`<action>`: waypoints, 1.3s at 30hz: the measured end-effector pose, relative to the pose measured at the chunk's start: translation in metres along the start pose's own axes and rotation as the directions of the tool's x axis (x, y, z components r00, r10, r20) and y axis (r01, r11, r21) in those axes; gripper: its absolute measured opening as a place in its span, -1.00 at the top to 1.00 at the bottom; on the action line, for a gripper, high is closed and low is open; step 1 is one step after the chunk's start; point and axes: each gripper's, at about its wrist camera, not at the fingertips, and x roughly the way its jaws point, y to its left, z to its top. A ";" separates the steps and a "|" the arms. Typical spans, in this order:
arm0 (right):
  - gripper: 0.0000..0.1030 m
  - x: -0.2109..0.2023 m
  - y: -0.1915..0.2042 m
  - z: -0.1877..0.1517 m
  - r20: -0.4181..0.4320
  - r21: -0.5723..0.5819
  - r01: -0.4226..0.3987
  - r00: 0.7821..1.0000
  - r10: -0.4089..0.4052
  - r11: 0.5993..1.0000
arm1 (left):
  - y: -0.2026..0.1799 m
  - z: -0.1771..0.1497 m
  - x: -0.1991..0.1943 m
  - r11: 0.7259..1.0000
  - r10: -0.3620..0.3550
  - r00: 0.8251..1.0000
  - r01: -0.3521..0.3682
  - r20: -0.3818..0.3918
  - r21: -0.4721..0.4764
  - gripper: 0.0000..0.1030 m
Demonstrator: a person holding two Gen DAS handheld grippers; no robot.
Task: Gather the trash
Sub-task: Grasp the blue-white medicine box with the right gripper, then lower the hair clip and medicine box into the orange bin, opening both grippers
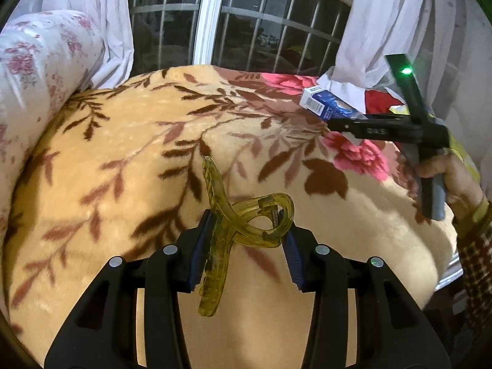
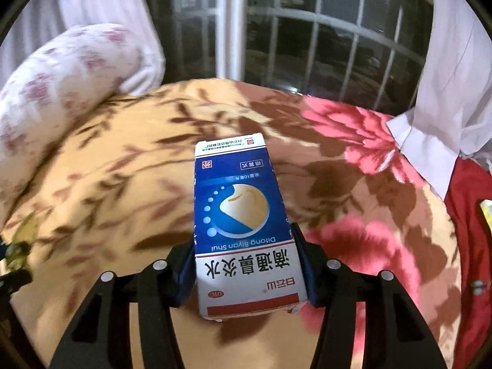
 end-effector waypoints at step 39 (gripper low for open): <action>-0.05 -0.027 0.239 -0.307 -0.513 0.110 -0.430 0.748 0.422 0.896 | -0.002 -0.248 -0.044 0.998 -0.036 0.802 0.062 -0.596 0.022 0.17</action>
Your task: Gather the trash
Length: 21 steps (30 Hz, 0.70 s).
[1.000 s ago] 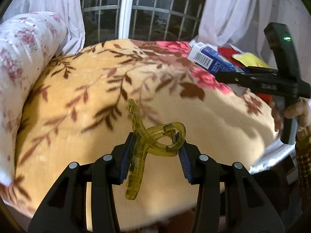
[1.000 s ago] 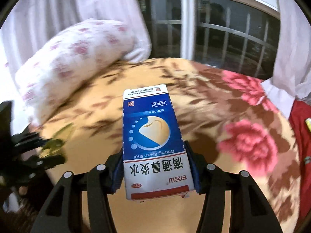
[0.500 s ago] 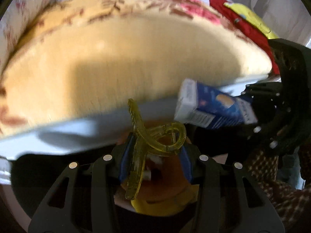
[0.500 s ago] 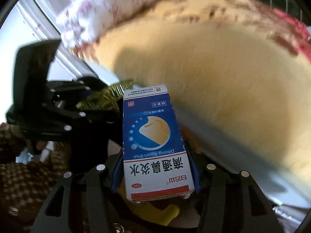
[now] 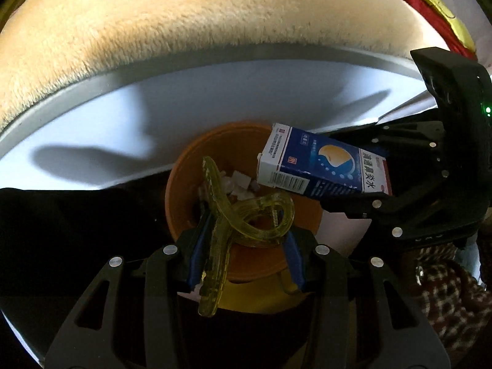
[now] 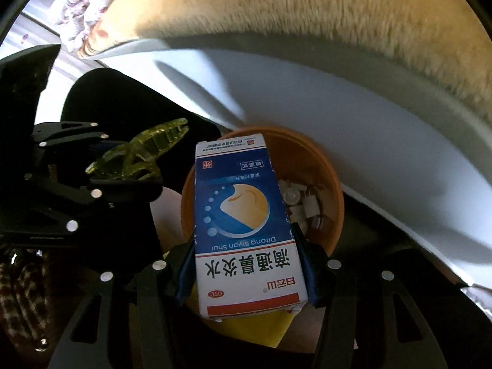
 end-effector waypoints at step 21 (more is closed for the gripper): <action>-0.47 -0.038 0.003 0.004 0.112 -0.042 0.104 0.989 -0.099 0.994 | 0.004 0.002 -0.022 0.999 0.042 0.998 -0.041 0.040 -0.022 -0.24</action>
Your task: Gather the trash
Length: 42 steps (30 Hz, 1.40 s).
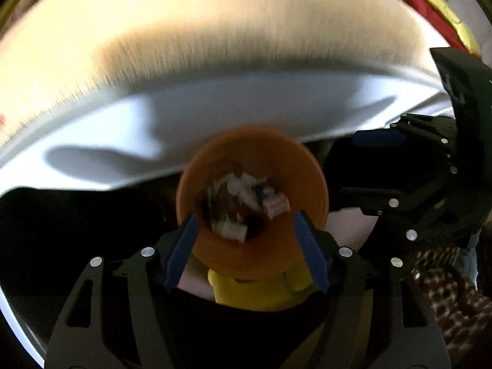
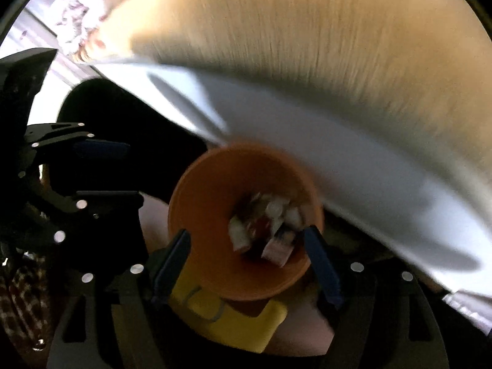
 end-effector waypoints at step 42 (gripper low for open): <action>-0.90 -0.197 -0.069 0.106 0.670 0.243 0.389 0.595 -0.444 0.889 | 0.019 0.155 -0.168 0.922 0.384 0.643 -0.223 0.663 -0.318 -0.77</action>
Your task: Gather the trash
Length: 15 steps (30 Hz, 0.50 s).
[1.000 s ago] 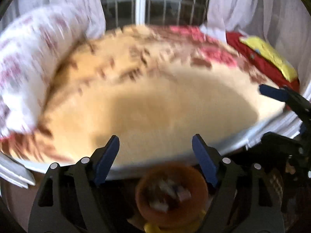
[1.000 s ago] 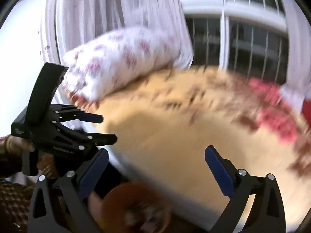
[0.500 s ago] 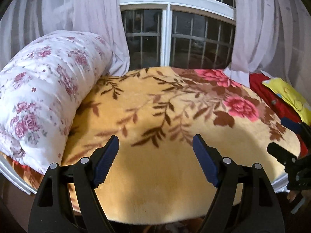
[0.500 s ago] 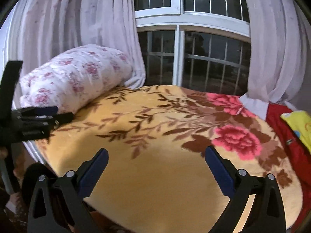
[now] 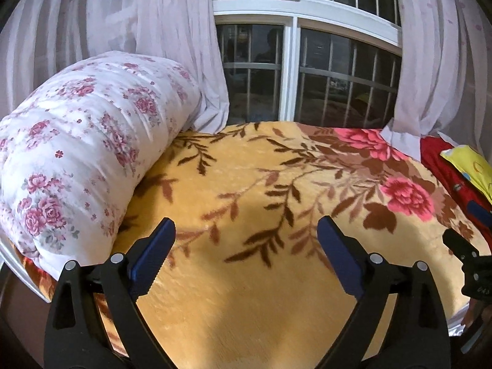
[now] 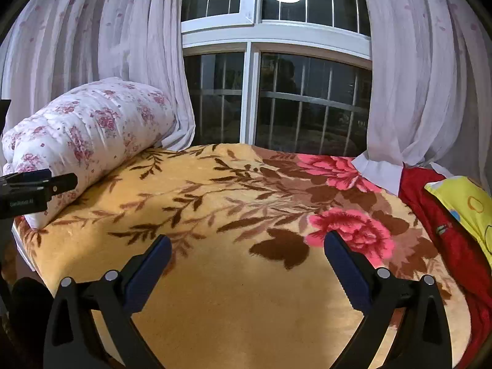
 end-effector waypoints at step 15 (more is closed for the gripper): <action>-0.90 0.023 -0.020 -0.006 0.017 0.046 0.073 0.997 -0.074 0.996 | 0.017 0.004 0.022 0.998 0.066 0.998 -0.067 -0.006 -0.016 -0.78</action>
